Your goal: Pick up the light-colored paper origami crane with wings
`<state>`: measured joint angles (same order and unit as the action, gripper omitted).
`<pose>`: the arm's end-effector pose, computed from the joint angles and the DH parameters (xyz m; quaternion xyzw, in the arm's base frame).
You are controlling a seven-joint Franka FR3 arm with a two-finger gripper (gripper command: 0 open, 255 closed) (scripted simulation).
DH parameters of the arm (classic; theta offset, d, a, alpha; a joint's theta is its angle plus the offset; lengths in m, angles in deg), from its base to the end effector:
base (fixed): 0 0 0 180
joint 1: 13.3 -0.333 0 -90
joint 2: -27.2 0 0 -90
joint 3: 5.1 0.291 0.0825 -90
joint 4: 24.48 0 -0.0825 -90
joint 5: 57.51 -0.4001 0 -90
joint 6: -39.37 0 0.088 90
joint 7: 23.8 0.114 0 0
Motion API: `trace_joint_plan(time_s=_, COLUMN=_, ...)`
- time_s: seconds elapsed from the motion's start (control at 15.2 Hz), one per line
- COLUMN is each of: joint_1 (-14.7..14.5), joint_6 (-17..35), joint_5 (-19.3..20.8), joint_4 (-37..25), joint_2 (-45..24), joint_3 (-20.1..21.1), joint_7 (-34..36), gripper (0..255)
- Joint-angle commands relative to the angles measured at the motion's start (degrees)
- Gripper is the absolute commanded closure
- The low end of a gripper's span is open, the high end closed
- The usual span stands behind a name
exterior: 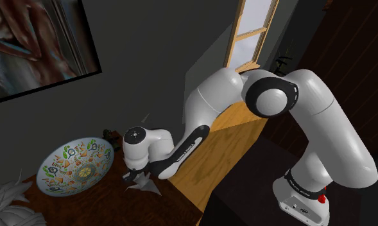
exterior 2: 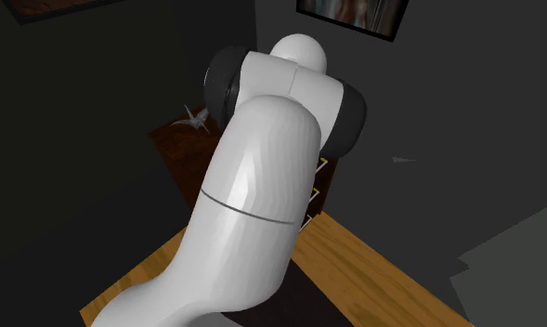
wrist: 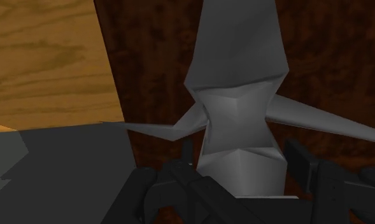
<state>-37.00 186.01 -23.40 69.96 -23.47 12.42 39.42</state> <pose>0.5106 0.4381 0.0840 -0.9972 0.0068 -0.0750 0.0039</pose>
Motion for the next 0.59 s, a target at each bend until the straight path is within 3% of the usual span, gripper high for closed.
trace_joint_plan(time_s=0.0, joint_1=0.28, joint_6=-0.75, joint_5=-0.4, joint_4=0.59, joint_2=1.28, joint_3=0.51, joint_7=-0.23, gripper=255)
trace_joint_plan(time_s=0.53, joint_1=1.42, joint_6=-3.07, joint_5=-1.78, joint_4=2.12, joint_2=5.03, joint_3=2.06, joint_7=-1.31, gripper=255)
